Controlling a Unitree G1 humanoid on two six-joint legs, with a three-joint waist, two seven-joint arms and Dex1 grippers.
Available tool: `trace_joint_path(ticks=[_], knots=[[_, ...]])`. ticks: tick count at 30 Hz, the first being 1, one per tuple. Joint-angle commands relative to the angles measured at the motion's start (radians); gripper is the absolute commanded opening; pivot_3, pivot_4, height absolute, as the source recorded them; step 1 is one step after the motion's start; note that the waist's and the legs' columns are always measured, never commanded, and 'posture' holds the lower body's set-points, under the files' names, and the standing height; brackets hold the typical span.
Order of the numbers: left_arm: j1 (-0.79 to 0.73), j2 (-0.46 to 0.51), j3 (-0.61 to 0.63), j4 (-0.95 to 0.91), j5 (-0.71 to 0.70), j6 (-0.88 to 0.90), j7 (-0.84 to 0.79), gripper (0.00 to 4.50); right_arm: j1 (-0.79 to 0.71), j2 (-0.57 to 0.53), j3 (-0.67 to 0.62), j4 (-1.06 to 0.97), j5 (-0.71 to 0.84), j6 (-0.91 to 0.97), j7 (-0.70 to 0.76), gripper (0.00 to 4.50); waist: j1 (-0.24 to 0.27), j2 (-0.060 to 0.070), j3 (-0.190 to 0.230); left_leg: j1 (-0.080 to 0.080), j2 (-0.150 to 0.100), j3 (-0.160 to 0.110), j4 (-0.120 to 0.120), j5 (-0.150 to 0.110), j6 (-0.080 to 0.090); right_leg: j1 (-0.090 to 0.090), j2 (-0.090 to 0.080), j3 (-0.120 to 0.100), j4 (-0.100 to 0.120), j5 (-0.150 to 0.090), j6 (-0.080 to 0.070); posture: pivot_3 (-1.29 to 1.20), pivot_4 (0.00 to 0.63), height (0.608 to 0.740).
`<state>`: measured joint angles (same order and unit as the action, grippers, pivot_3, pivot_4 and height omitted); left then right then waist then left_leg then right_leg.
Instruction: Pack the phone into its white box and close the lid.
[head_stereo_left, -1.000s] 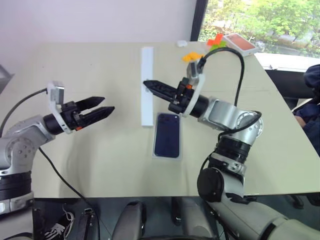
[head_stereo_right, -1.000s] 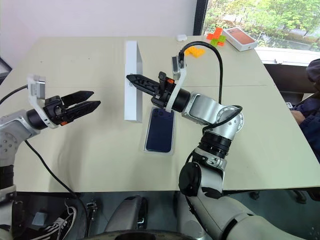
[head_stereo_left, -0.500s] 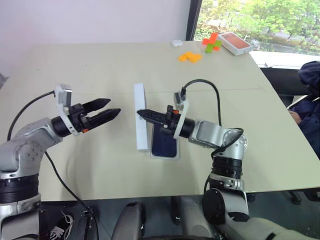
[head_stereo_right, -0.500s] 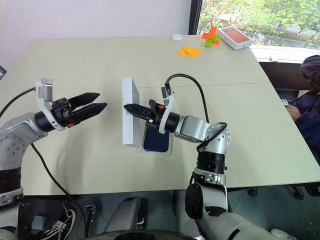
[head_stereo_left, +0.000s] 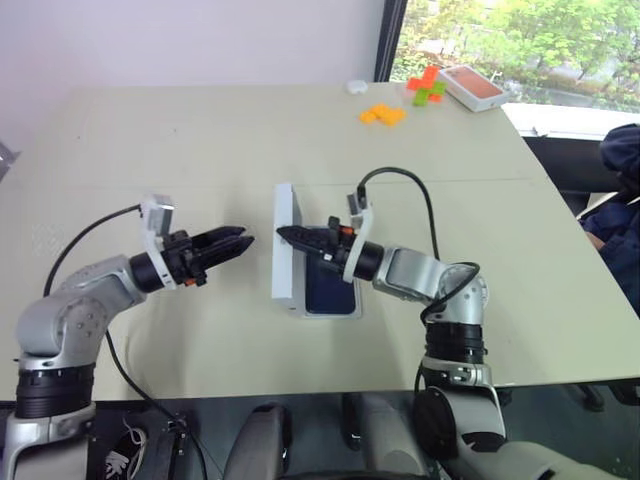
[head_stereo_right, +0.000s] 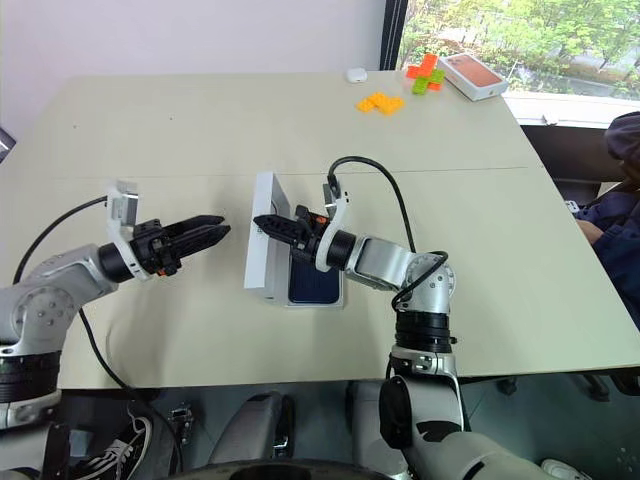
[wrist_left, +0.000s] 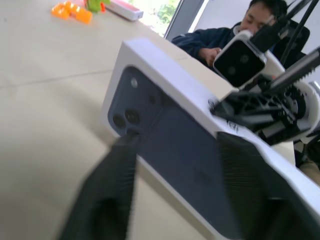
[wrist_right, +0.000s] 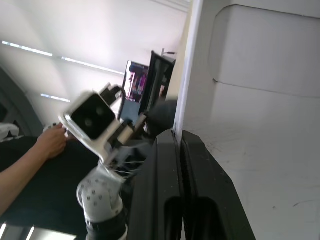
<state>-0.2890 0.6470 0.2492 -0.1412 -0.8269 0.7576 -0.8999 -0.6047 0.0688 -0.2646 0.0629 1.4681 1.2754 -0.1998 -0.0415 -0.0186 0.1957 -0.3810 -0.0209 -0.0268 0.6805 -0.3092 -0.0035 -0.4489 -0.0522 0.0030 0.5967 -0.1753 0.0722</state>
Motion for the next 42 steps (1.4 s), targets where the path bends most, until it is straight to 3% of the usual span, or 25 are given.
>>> trace_joint_path(ticks=[1,2,8,18,24,38,42], knots=[[-0.003,-0.020,-0.009,-0.028,0.017,-0.035,0.016,0.53,-0.007,-0.010,0.022,0.001,0.014,-0.018,-0.009,0.00,-0.001,0.000,0.000,0.000,0.000,0.000,0.000,0.000,0.000,0.000,0.000,0.000,0.000,0.000,0.000,0.00,0.150,0.740],[0.003,-0.033,-0.019,-0.025,0.031,-0.049,0.017,0.03,-0.007,-0.012,0.025,0.001,0.015,-0.022,-0.009,0.00,-0.001,0.000,0.000,0.000,0.000,0.000,0.000,0.000,0.000,0.000,0.000,0.000,0.000,0.000,0.000,0.00,0.150,0.740],[0.014,-0.068,-0.029,-0.008,0.067,-0.089,0.034,0.03,-0.012,-0.010,0.040,0.002,0.050,-0.046,-0.039,0.00,-0.001,0.000,0.000,0.000,0.000,0.000,0.000,0.000,0.000,0.000,0.000,0.000,0.000,0.000,0.000,0.00,0.150,0.740],[-0.034,-0.043,0.034,0.015,-0.012,-0.038,0.022,0.03,-0.030,0.027,0.080,0.000,0.182,-0.110,-0.108,0.00,-0.002,0.000,0.000,0.000,0.001,0.000,0.000,0.000,0.000,0.000,0.001,0.000,0.000,0.000,0.000,0.00,0.150,0.740],[-0.004,-0.047,0.015,-0.005,-0.003,-0.028,0.017,0.03,-0.005,-0.016,0.110,0.022,0.158,-0.108,-0.108,0.00,-0.002,0.000,0.000,0.000,0.000,0.000,0.000,0.000,0.000,0.000,0.000,0.000,0.000,0.000,0.000,0.00,0.150,0.740],[0.005,-0.201,-0.124,0.021,0.091,-0.107,0.062,0.03,0.009,-0.140,0.125,0.043,0.128,-0.097,-0.050,0.00,0.001,0.000,0.000,0.000,0.000,0.000,0.000,0.000,0.000,0.000,0.000,0.001,0.000,0.000,0.000,0.00,0.150,0.740],[-0.001,-0.240,-0.152,0.027,0.120,-0.130,0.067,0.00,0.015,-0.163,0.128,0.046,0.097,-0.100,-0.038,1.40,0.005,0.000,0.000,0.000,0.000,0.000,0.001,0.000,0.000,0.000,0.000,0.001,0.000,0.000,0.000,0.00,0.150,0.740]])
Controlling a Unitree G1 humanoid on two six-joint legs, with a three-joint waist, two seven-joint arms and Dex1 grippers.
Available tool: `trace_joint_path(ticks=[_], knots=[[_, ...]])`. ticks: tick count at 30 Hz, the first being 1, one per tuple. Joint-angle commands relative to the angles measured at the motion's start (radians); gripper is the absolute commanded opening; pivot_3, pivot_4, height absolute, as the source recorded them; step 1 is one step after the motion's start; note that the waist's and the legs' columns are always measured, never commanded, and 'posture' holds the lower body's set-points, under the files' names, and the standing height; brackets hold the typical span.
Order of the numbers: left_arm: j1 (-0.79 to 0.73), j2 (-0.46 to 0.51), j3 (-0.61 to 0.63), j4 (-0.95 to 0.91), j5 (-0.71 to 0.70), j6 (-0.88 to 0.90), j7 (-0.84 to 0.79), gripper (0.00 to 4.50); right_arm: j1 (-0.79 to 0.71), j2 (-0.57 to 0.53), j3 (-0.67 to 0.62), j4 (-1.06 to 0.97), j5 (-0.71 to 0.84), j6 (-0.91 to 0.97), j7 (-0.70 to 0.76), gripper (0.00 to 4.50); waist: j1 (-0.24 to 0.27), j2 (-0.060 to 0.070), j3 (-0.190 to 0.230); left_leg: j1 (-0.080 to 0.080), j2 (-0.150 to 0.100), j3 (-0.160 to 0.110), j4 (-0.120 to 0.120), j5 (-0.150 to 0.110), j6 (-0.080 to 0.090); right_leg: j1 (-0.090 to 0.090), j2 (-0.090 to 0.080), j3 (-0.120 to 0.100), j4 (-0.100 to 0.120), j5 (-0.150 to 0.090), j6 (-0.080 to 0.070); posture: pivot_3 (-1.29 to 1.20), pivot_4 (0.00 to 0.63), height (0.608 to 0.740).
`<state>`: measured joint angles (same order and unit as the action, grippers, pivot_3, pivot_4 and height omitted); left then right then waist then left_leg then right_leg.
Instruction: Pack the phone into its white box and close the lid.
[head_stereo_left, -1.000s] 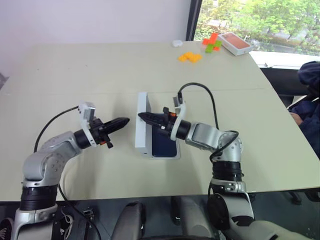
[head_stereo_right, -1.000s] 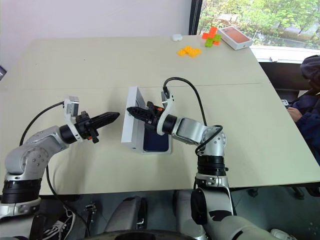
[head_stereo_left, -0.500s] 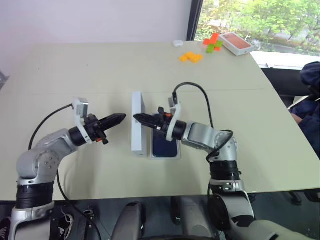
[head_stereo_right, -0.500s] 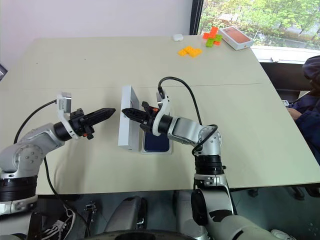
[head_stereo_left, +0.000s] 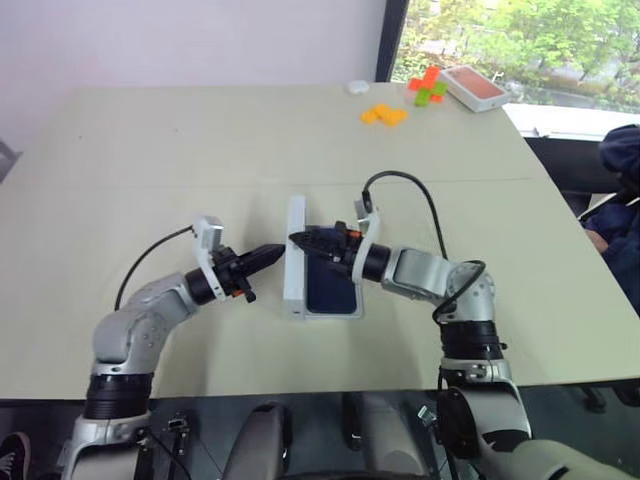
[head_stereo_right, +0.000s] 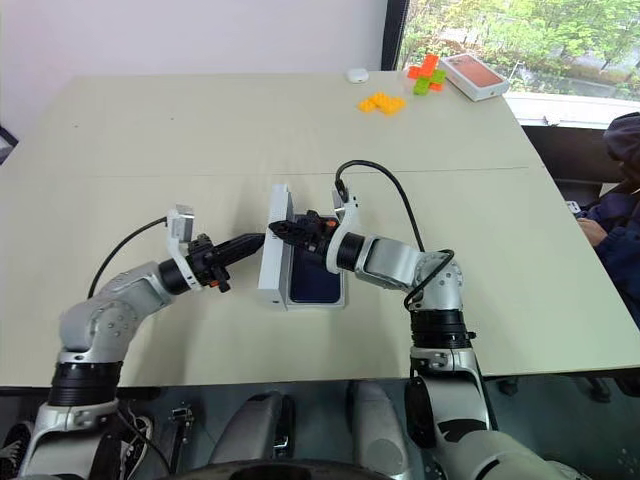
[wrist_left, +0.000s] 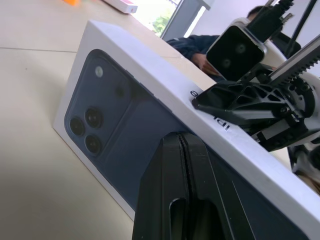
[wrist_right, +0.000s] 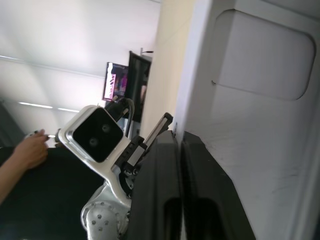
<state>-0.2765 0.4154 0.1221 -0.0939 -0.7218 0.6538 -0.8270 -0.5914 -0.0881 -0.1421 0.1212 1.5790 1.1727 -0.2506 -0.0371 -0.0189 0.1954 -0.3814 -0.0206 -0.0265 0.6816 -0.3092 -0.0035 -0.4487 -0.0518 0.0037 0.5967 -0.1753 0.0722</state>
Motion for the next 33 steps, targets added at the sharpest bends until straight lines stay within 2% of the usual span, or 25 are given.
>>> trace_joint_path(ticks=[1,5,7,12,16,20,25,33], knots=[[-0.015,-0.011,-0.026,-0.023,0.014,-0.025,-0.006,0.00,0.001,-0.014,0.007,-0.019,-0.025,0.003,0.019,1.95,0.000,0.000,0.000,0.000,0.000,0.000,0.000,0.000,0.000,0.000,0.000,0.000,0.000,0.000,0.000,0.00,0.150,0.740],[-0.026,-0.006,-0.025,-0.020,0.007,-0.020,-0.013,0.00,-0.017,-0.100,0.010,-0.063,-0.082,0.028,0.091,3.97,0.000,0.000,0.000,0.000,0.000,0.000,0.000,0.000,0.000,0.000,0.000,0.000,0.000,0.000,0.000,0.00,0.150,0.740],[-0.028,-0.010,-0.029,-0.020,0.008,-0.020,-0.013,0.00,-0.026,-0.151,0.006,-0.076,-0.107,0.036,0.136,3.97,0.001,0.000,0.000,0.000,0.000,0.000,0.000,0.000,0.000,0.000,0.000,0.000,0.000,0.000,0.000,0.00,0.150,0.740],[-0.018,-0.055,-0.073,-0.031,0.022,-0.029,-0.002,0.00,-0.054,-0.480,0.048,-0.161,-0.292,0.074,0.428,3.97,0.019,0.000,0.000,-0.001,-0.001,0.001,0.001,0.000,0.000,0.000,0.000,0.000,-0.002,0.000,0.000,0.00,0.150,0.740],[-0.026,-0.086,-0.089,-0.022,0.025,-0.034,-0.002,0.00,-0.043,-0.644,0.084,-0.195,-0.406,0.046,0.643,3.97,0.023,0.000,0.000,-0.002,0.000,0.000,0.001,-0.001,0.001,0.000,0.001,0.000,-0.003,-0.001,0.001,0.00,0.150,0.740],[-0.044,-0.114,-0.117,-0.012,0.036,-0.039,-0.007,0.00,-0.023,-0.703,0.126,-0.225,-0.525,-0.013,0.778,3.97,0.024,0.000,0.000,-0.001,0.000,0.000,0.002,-0.001,0.001,0.000,0.002,0.000,-0.002,-0.001,0.001,0.00,0.150,0.740],[-0.067,-0.142,-0.135,-0.015,0.038,-0.028,0.002,0.00,-0.029,-0.685,0.174,-0.243,-0.659,-0.078,0.823,3.97,0.024,0.000,0.000,0.000,0.001,0.000,0.003,0.000,0.001,0.002,0.003,0.001,-0.002,-0.001,0.001,0.00,0.150,0.740],[-0.068,-0.072,-0.061,-0.055,0.002,0.005,0.014,0.00,-0.034,-0.671,0.239,-0.265,-0.843,-0.193,0.889,3.97,0.025,0.000,0.000,0.000,0.000,0.000,0.002,0.000,0.001,0.002,0.002,0.001,-0.002,-0.001,0.001,0.00,0.150,0.740]])
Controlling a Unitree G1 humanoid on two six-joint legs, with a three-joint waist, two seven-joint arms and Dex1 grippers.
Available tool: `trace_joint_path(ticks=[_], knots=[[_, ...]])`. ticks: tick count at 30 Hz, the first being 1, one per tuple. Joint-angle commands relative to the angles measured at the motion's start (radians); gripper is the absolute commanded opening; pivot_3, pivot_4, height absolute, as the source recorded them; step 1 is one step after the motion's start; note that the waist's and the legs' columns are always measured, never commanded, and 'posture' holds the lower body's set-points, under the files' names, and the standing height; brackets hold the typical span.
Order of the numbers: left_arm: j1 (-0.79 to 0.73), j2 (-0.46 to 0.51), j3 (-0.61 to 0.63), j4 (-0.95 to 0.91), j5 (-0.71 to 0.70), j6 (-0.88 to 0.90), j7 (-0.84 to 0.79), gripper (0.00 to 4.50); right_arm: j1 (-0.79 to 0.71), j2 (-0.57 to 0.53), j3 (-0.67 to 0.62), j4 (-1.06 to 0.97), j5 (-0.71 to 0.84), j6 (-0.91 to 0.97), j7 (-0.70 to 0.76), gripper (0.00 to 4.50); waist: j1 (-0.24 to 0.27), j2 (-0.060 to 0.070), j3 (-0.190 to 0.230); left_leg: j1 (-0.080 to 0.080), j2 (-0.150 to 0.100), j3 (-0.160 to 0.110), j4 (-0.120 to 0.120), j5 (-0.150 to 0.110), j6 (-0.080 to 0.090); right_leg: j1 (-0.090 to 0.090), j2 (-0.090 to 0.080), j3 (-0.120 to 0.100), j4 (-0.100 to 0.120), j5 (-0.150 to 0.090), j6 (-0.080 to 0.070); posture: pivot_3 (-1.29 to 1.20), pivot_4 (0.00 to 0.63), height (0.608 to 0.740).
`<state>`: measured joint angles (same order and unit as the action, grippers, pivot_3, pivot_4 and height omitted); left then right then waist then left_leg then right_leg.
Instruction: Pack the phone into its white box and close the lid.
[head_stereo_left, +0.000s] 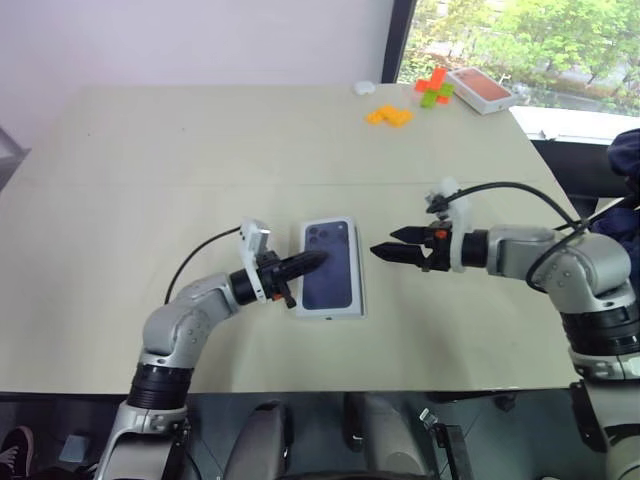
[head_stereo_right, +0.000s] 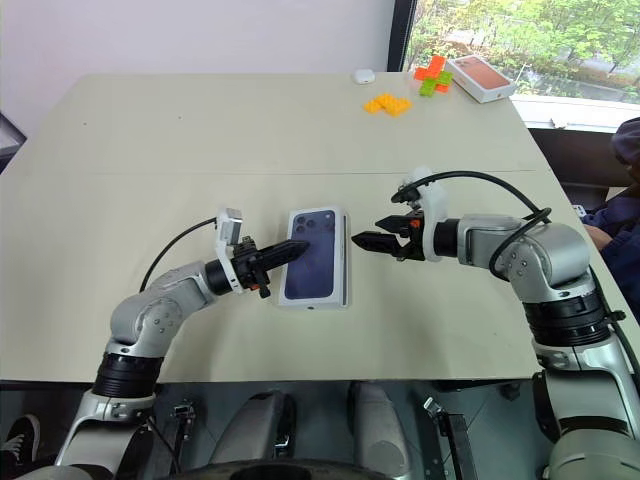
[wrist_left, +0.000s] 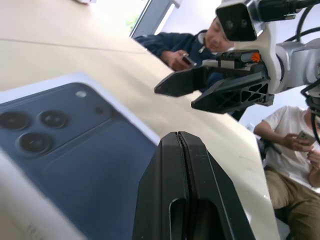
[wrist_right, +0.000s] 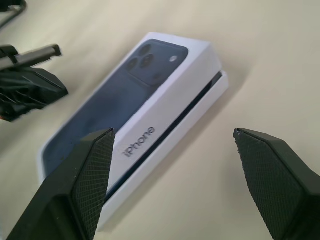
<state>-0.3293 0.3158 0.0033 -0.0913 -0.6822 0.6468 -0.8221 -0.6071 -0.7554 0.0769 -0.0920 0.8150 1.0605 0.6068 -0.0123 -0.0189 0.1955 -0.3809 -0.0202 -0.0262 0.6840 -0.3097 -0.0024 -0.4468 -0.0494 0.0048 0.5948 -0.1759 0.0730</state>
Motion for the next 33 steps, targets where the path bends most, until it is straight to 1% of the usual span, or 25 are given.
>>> trace_joint_path(ticks=[1,4,5,7,8,9,10,12,13,14,16,18,25,30,33], knots=[[-0.015,0.046,0.076,-0.066,-0.043,0.015,0.010,0.00,-0.013,-0.009,0.042,-0.062,-0.141,-0.153,0.044,3.97,0.000,0.000,0.000,0.000,0.000,0.000,0.000,0.000,0.000,0.000,0.000,0.000,0.000,0.000,0.000,0.00,0.150,0.740],[-0.008,0.104,0.112,-0.056,-0.007,-0.012,0.017,0.00,0.005,-0.008,0.073,-0.063,-0.273,-0.316,0.069,3.97,-0.001,0.000,0.000,0.001,0.000,0.000,0.000,0.000,0.000,0.000,0.000,0.000,0.000,0.000,0.000,0.00,0.150,0.740],[-0.004,0.116,0.114,-0.047,0.014,-0.035,0.018,0.00,0.014,-0.019,0.098,-0.058,-0.333,-0.372,0.076,3.47,0.000,0.000,0.000,0.001,0.000,0.000,0.000,0.000,0.000,0.000,0.000,0.000,0.000,0.000,0.000,0.00,0.150,0.740],[-0.001,0.125,0.121,-0.025,0.045,-0.068,0.034,0.00,0.033,-0.035,0.140,-0.046,-0.436,-0.467,0.090,2.77,0.002,0.000,0.000,0.001,0.000,0.000,0.000,0.000,0.000,0.001,0.000,0.000,0.000,0.000,0.000,0.00,0.150,0.740],[-0.002,0.126,0.125,-0.012,0.051,-0.070,0.042,0.00,0.040,-0.031,0.143,-0.042,-0.455,-0.485,0.096,2.32,0.004,0.000,0.000,0.001,-0.001,0.000,0.000,0.000,0.000,0.001,-0.001,0.000,0.000,0.000,0.000,0.00,0.150,0.740],[0.007,0.136,0.119,-0.004,0.071,-0.083,0.039,0.00,0.050,-0.030,0.154,-0.052,-0.483,-0.511,0.102,1.64,0.004,0.000,0.000,0.001,-0.001,0.000,0.000,0.000,0.000,0.001,-0.001,0.000,-0.001,0.000,0.000,0.00,0.150,0.740],[0.020,0.154,0.106,-0.002,0.087,-0.079,0.031,0.00,0.059,-0.025,0.162,-0.078,-0.493,-0.516,0.111,1.28,0.002,0.000,0.000,0.001,-0.001,0.000,0.000,0.000,0.000,0.002,-0.001,0.000,-0.001,0.000,0.000,0.00,0.150,0.740],[0.037,0.175,0.092,-0.002,0.104,-0.074,0.021,0.00,0.071,-0.019,0.174,-0.110,-0.517,-0.527,0.127,0.32,0.000,0.000,0.000,0.001,-0.002,0.001,0.000,0.000,0.000,0.001,-0.002,0.000,-0.001,0.000,0.000,0.00,0.150,0.740],[0.037,0.178,0.092,0.001,0.099,-0.062,0.023,0.00,0.075,-0.021,0.180,-0.118,-0.536,-0.537,0.136,0.07,-0.001,0.000,0.000,0.001,-0.002,0.001,0.000,0.000,0.000,0.001,-0.002,0.001,-0.001,0.000,0.000,0.00,0.150,0.740],[0.037,0.179,0.094,0.003,0.095,-0.056,0.025,0.00,0.078,-0.022,0.184,-0.121,-0.553,-0.546,0.142,0.07,0.001,0.000,0.000,0.002,-0.002,0.001,0.000,0.000,0.000,0.001,-0.002,0.001,0.000,0.000,0.000,0.00,0.150,0.740],[0.054,0.209,0.048,0.007,0.147,-0.078,0.002,0.00,0.089,-0.024,0.202,-0.125,-0.603,-0.568,0.145,0.07,0.001,0.000,0.000,0.002,-0.001,0.001,0.000,0.000,0.000,0.001,-0.002,0.000,0.000,0.000,0.000,0.00,0.150,0.740],[0.059,0.218,0.010,0.013,0.188,-0.088,0.005,0.00,0.101,-0.020,0.212,-0.121,-0.639,-0.590,0.150,0.07,0.002,0.000,0.000,0.005,-0.001,0.001,0.000,0.000,0.000,0.004,-0.002,0.000,0.000,-0.002,-0.003,0.00,0.150,0.740],[0.034,0.172,-0.113,0.039,0.287,-0.117,0.013,0.00,0.121,0.004,0.200,-0.097,-0.689,-0.599,0.166,0.07,0.002,0.000,0.000,0.006,-0.002,0.002,0.000,0.000,0.000,0.005,-0.002,0.002,0.000,-0.002,-0.003,0.00,0.150,0.740],[0.013,0.109,-0.137,0.025,0.270,-0.094,0.012,0.00,0.126,0.013,0.196,-0.094,-0.710,-0.595,0.177,0.07,0.003,0.000,0.000,0.006,-0.001,0.002,0.000,0.000,0.000,0.004,-0.002,0.002,0.001,-0.002,-0.003,0.00,0.150,0.740],[0.013,0.097,-0.139,0.033,0.277,-0.106,0.002,0.00,0.127,0.025,0.187,-0.094,-0.706,-0.579,0.181,0.07,0.002,0.000,0.000,0.006,-0.002,0.002,0.000,0.000,0.000,0.005,-0.002,0.002,0.001,-0.001,-0.002,0.00,0.150,0.740]])
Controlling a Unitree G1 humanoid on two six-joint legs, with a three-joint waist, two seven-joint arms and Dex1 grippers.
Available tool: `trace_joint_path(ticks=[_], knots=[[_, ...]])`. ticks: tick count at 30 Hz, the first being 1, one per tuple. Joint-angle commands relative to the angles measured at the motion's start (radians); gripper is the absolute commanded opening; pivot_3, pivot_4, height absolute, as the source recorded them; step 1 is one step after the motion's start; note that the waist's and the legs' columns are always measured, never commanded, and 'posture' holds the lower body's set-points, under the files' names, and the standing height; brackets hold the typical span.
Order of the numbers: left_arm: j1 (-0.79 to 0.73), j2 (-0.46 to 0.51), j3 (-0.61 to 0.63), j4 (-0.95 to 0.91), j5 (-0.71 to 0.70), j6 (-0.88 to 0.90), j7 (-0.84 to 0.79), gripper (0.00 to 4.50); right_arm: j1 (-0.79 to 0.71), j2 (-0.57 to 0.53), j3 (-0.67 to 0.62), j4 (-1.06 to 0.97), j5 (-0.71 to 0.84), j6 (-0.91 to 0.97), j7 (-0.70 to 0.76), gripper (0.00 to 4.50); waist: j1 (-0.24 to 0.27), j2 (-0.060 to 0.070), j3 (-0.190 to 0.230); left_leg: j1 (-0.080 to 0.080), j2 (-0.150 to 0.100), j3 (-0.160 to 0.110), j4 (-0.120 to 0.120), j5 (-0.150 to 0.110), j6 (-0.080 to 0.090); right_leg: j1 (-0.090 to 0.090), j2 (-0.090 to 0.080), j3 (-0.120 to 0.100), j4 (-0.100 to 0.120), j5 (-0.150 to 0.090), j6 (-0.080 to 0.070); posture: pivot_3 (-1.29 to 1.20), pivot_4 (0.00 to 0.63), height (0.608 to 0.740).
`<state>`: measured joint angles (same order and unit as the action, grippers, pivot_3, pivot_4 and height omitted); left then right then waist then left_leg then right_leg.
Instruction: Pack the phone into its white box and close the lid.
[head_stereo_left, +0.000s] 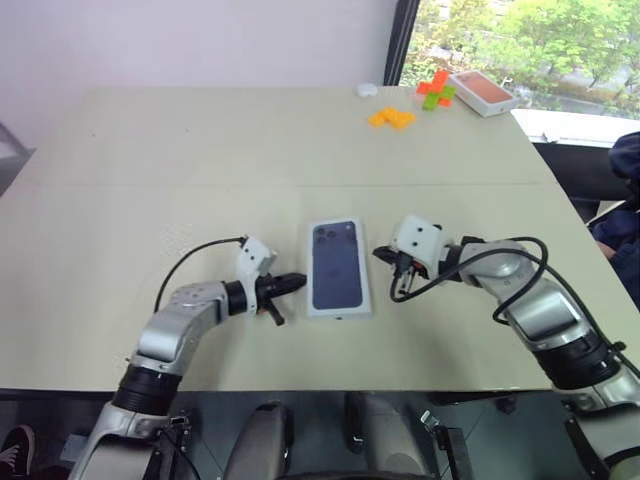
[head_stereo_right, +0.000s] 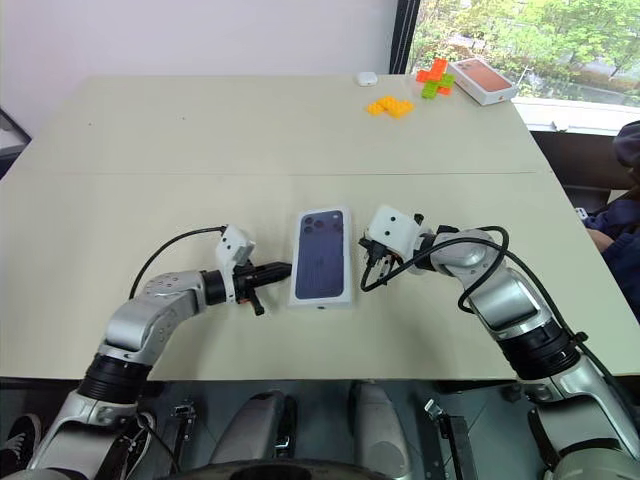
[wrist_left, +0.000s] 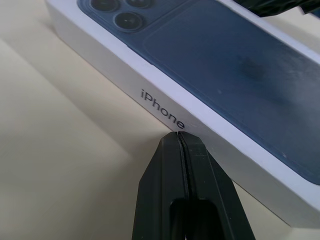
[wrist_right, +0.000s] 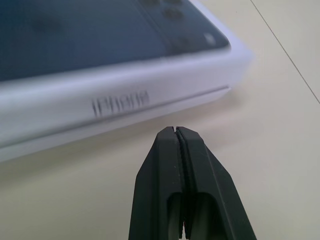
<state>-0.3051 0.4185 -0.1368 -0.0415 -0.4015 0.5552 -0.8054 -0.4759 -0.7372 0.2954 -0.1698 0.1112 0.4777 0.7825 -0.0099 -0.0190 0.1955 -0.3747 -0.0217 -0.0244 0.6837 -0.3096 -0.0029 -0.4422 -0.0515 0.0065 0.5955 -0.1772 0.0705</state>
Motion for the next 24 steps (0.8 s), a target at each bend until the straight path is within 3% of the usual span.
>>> trace_joint_path(ticks=[1,24], knots=[[-0.017,-0.010,0.013,-0.012,-0.017,-0.001,-0.014,0.00,-0.002,0.005,-0.030,-0.012,-0.010,-0.001,0.010,0.07,0.000,0.000,0.000,0.000,0.000,0.000,0.000,0.000,0.000,0.000,0.000,0.000,0.000,0.000,0.001,0.00,0.150,0.740],[-0.050,-0.086,0.068,-0.123,-0.122,0.129,0.039,0.00,0.009,0.014,-0.031,0.004,-0.057,-0.002,0.041,0.07,0.000,0.000,0.000,0.000,-0.001,0.000,0.000,0.000,0.000,0.000,0.000,0.000,0.000,0.001,0.002,0.00,0.150,0.740]])
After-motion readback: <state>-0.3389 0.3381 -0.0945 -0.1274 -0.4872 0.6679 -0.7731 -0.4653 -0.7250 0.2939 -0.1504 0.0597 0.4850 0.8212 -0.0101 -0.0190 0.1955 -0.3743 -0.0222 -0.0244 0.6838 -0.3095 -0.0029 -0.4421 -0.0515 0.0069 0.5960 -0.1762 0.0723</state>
